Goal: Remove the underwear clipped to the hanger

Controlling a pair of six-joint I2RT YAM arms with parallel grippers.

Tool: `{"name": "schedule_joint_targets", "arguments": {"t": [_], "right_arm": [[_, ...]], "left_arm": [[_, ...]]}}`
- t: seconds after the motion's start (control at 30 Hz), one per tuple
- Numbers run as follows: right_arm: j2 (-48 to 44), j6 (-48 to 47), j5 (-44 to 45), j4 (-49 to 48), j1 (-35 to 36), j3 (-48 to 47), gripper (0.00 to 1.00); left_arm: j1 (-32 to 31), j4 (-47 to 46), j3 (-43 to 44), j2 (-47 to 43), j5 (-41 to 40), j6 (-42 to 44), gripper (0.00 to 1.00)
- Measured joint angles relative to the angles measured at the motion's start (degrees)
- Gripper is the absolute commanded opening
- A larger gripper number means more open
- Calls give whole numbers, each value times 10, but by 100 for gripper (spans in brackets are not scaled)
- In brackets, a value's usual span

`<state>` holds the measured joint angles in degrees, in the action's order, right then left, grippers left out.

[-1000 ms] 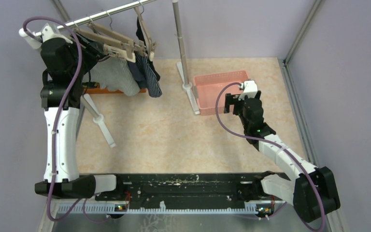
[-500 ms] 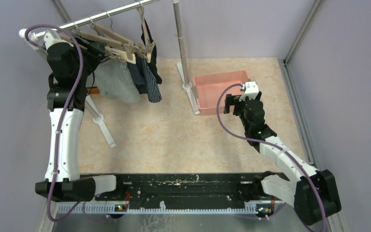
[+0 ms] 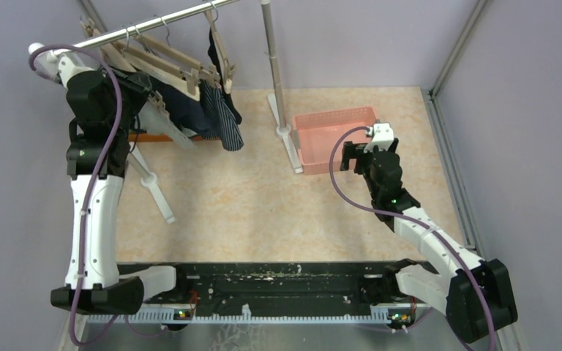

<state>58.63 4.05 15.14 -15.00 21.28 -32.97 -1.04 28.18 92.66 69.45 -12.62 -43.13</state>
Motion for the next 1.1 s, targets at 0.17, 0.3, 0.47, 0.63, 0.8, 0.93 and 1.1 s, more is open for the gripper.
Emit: {"name": "schedule_joint_targets", "arguments": {"t": [0.17, 0.3, 0.47, 0.63, 0.8, 0.93, 1.1], "right_arm": [[3, 2, -2, 0, 0, 0, 97], [4, 6, -5, 2, 0, 0, 97], [4, 7, -11, 5, 0, 0, 97], [3, 11, -13, 5, 0, 0, 97], [-2, 11, -18, 5, 0, 0, 97], [-3, 11, -21, 5, 0, 0, 97], [-3, 10, -22, 5, 0, 0, 97]], "left_arm": [[0, 24, 0, -41, -27, 10, 44], [0, 38, 0, -68, -50, 22, 38], [0, 41, -4, -84, -69, 38, 34], [0, 29, -22, -90, -72, 47, 38], [0, 16, -35, -79, -57, 57, 74], [-1, 12, -46, -64, -37, 59, 72], [-1, 14, -40, -46, -31, 64, 61]]}}
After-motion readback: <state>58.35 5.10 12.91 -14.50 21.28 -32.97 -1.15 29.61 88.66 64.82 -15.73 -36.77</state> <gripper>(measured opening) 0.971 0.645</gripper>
